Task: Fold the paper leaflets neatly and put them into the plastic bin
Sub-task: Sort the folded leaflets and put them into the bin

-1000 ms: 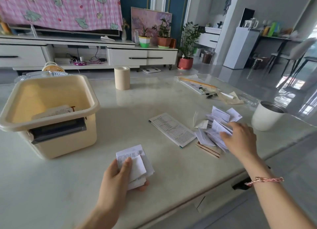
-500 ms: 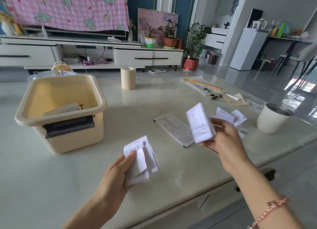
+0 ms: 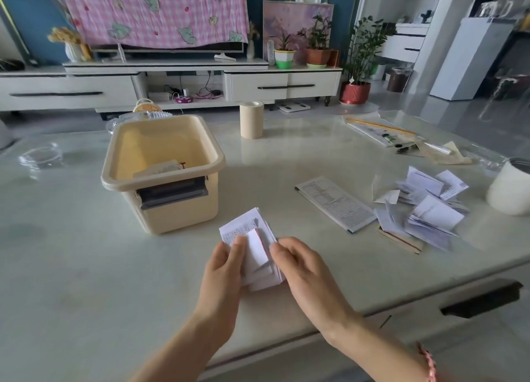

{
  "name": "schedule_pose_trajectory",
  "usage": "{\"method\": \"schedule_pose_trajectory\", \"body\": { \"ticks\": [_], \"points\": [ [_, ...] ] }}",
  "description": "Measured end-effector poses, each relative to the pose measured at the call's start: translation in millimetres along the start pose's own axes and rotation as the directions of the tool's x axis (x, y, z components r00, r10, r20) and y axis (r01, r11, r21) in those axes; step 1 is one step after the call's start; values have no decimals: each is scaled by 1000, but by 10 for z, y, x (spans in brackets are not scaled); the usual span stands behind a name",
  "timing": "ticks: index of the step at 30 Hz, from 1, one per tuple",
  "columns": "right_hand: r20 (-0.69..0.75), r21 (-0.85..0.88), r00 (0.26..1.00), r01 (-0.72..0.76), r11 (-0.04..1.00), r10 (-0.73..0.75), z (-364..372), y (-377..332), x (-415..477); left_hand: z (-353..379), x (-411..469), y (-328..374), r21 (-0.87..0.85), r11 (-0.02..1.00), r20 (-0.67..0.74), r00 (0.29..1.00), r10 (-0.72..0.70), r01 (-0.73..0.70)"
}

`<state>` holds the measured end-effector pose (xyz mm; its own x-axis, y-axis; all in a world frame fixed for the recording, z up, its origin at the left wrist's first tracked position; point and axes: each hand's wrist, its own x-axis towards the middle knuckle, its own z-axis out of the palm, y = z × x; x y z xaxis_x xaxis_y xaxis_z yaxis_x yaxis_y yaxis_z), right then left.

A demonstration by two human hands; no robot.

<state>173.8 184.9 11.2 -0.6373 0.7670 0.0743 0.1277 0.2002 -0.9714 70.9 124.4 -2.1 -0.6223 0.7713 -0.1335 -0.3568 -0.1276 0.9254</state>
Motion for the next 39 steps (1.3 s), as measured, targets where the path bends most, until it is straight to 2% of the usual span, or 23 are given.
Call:
{"method": "schedule_pose_trajectory", "body": {
  "ticks": [2,5,7,10,13,17,19,23,27,29,33,36,37,39],
  "points": [
    [-28,-85,999,-24,996,22,-34,59,20,32,-9,-30,39,998,-10,999,54,-53],
    [84,-44,991,-100,994,103,-90,89,38,110,-68,-130,188,962,3,979,202,-198],
    [120,-51,992,-27,998,33,-65,117,30,156,-128,-184,307,902,56,952,301,-303],
    [42,-110,998,57,992,-53,-59,176,52,141,-144,-224,436,799,133,908,396,-413],
    [14,-193,992,128,973,-128,-124,183,94,87,-77,-238,504,722,210,878,429,-474],
    [38,-412,985,170,895,-169,-86,279,100,60,-3,-236,490,787,191,927,322,-374],
    [33,-464,979,193,865,-200,-35,334,112,49,21,-216,503,799,156,943,293,-331],
    [-64,-368,975,175,913,-213,-48,313,128,53,19,-195,518,778,136,933,334,-354],
    [-70,-232,988,120,965,-140,-92,240,108,61,-23,-161,477,786,142,917,374,-394],
    [-60,-147,997,48,988,-57,-109,224,102,65,-59,-142,455,797,160,917,367,-398],
    [-67,-86,997,-51,995,46,-156,211,78,71,-33,-179,328,899,135,956,261,-292],
    [-31,-141,999,-40,989,36,-374,163,157,108,7,-173,209,965,101,985,140,-159],
    [-70,-180,998,-2,984,-11,-516,160,202,114,20,-168,186,975,111,989,99,-119],
    [-230,-434,951,90,896,-207,-899,185,313,92,52,-156,154,987,137,990,34,-55]
  ]
}}
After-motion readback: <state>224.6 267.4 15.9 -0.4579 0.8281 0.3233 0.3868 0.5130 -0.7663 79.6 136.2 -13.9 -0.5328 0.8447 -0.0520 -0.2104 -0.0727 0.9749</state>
